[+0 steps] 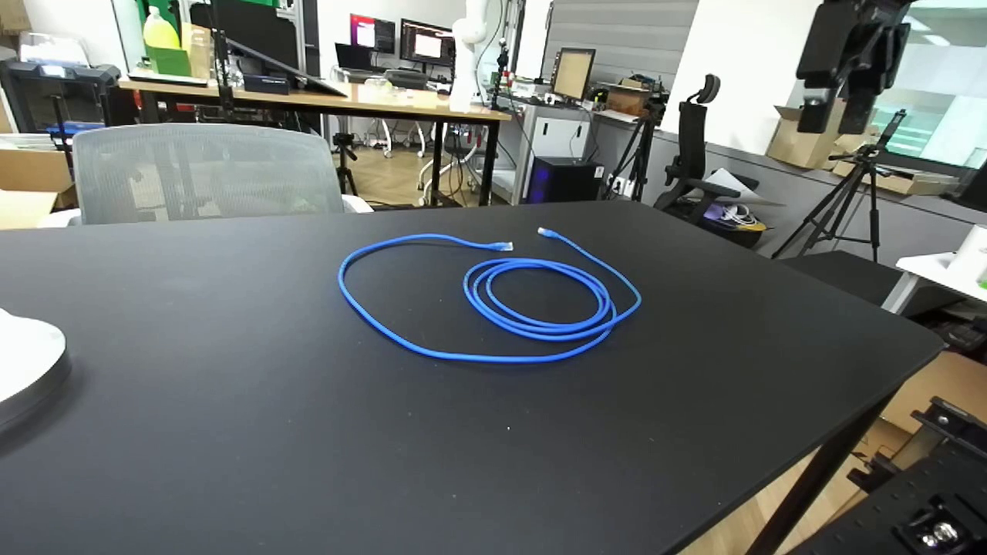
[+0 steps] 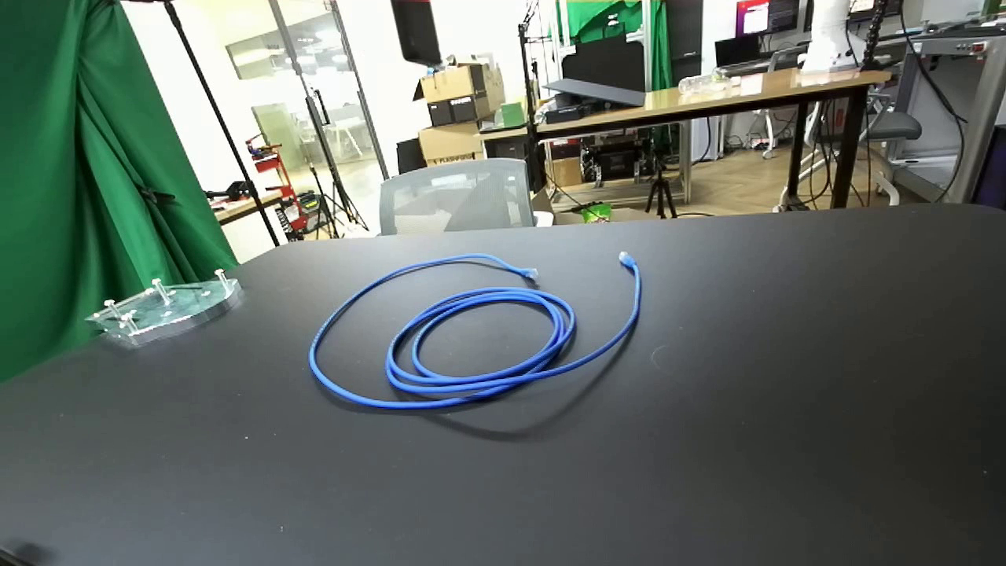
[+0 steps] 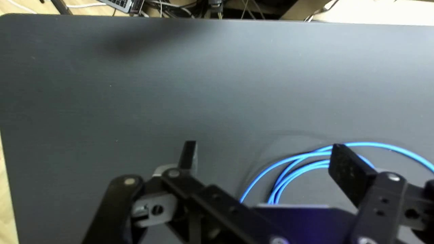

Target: Untangle the blue cable

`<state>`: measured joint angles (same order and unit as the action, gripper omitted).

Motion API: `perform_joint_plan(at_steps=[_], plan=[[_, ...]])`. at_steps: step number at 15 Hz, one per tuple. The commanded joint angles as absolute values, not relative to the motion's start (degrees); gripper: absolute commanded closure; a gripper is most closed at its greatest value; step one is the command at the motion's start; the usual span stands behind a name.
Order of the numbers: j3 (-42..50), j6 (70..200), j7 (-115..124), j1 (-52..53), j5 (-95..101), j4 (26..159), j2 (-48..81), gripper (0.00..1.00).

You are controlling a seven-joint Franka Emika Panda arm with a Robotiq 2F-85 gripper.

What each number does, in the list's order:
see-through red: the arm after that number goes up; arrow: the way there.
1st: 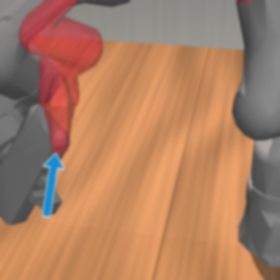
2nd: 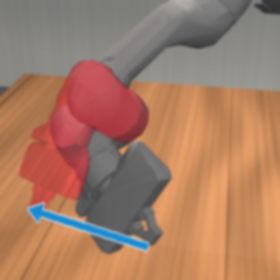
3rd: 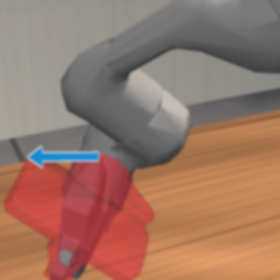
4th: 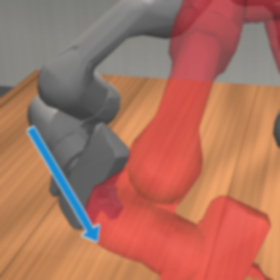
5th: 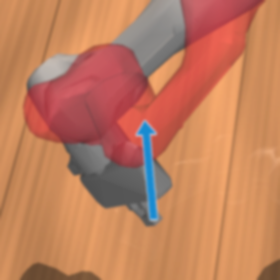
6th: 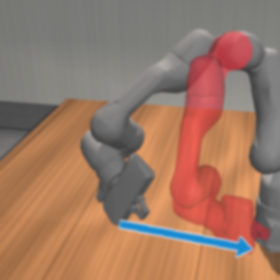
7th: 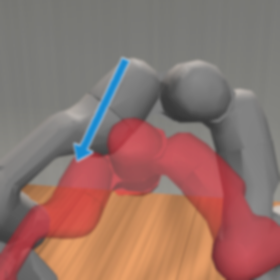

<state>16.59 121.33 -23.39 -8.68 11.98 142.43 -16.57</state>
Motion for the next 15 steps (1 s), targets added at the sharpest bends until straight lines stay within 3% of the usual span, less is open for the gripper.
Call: perform_joint_plan(at_steps=[1,5,9,15], plan=[[14.23,130.78,-13.43,-9.84,11.95,140.36,-10.38,0.0],[12.13,141.16,-5.78,-9.31,10.34,138.07,-2.82,0.0],[10.09,141.6,-2.52,-8.55,8.54,133.52,5.08,0.0],[10.13,142.73,-5.28,-9.18,8.98,136.97,1.99,0.0]])
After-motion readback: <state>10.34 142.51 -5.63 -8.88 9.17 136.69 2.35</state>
